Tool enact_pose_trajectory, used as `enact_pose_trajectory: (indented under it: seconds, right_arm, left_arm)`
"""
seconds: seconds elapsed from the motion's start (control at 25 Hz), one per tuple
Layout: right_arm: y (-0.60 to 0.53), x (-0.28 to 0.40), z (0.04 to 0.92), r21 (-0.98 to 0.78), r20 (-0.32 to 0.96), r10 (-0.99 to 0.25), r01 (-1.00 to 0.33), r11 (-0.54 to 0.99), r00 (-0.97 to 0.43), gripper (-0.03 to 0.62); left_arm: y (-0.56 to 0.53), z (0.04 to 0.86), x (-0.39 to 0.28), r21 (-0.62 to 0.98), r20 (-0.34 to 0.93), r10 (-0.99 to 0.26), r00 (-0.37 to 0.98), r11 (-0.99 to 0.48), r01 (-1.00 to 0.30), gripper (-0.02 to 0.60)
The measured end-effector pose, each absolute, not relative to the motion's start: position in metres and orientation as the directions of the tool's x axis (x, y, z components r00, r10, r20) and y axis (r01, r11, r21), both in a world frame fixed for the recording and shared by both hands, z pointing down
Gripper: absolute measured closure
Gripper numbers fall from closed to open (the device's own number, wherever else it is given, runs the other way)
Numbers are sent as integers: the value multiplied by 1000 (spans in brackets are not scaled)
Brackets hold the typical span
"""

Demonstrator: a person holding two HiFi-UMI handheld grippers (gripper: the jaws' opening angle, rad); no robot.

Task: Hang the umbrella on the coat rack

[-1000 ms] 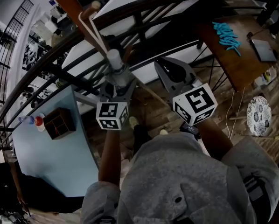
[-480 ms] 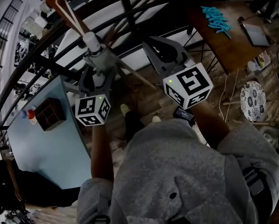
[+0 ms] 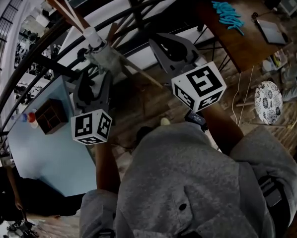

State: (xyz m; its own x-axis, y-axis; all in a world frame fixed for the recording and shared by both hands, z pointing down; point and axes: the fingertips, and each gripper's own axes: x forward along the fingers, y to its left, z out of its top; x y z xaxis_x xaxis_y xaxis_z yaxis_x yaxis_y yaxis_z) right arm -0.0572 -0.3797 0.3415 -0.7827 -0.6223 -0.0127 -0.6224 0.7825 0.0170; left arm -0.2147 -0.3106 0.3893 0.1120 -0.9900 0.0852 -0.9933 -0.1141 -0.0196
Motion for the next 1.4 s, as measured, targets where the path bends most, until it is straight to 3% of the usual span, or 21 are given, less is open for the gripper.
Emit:
enact_pose_trajectory:
  seconds: [0.2, 0.4, 1.4]
  right_arm:
    - [-375, -58, 343, 9, -6, -623, -623, 782, -782, 548]
    - [-364, -68, 345, 10, 2, -614, -614, 789, -789, 548]
    - [-219, -87, 347, 31, 36, -588, -587, 809, -808, 548]
  left_arm:
    - [-298, 361, -216, -43, 41, -999, 31, -32, -999, 467]
    - [-282, 347, -222, -54, 36, -999, -37, 35, -998, 555]
    - [-133, 341, -220, -40, 71, -995, -67, 65, -997, 566]
